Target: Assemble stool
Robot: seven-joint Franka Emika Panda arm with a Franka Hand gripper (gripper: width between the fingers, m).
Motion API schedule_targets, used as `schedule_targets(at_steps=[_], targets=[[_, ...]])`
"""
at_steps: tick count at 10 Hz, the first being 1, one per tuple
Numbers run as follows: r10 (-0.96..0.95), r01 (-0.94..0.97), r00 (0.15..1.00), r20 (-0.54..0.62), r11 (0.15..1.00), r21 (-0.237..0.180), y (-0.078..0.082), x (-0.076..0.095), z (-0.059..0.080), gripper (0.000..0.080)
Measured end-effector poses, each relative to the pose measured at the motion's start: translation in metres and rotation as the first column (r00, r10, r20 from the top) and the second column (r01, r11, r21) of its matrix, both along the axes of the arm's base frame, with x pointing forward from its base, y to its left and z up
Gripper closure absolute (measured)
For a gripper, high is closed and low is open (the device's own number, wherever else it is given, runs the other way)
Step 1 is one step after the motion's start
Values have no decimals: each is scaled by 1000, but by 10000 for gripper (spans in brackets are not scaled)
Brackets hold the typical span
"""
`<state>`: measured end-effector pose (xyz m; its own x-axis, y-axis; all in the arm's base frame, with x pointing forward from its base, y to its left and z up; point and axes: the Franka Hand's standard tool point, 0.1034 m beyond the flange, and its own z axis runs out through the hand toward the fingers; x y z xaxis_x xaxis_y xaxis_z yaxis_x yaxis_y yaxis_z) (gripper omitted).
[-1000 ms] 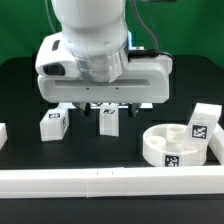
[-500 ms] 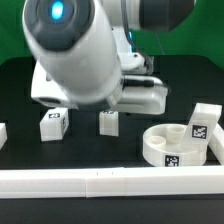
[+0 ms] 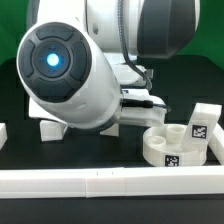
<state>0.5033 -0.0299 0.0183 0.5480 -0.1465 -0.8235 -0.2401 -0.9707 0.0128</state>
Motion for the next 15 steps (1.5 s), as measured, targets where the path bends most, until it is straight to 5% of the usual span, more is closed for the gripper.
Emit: schedule_targets(at_steps=[6, 8, 11, 13, 15], targets=[[-4, 4, 1000, -4, 1000, -3, 0, -2, -8, 150], [-3, 3, 1000, 2, 1000, -5, 0, -1, -8, 466], [5, -5, 1000, 12, 1000, -2, 4, 2, -4, 478], [8, -8, 1000, 11, 1000, 7, 9, 6, 17, 478], [11, -11, 1000, 13, 1000, 8, 22, 12, 54, 478]])
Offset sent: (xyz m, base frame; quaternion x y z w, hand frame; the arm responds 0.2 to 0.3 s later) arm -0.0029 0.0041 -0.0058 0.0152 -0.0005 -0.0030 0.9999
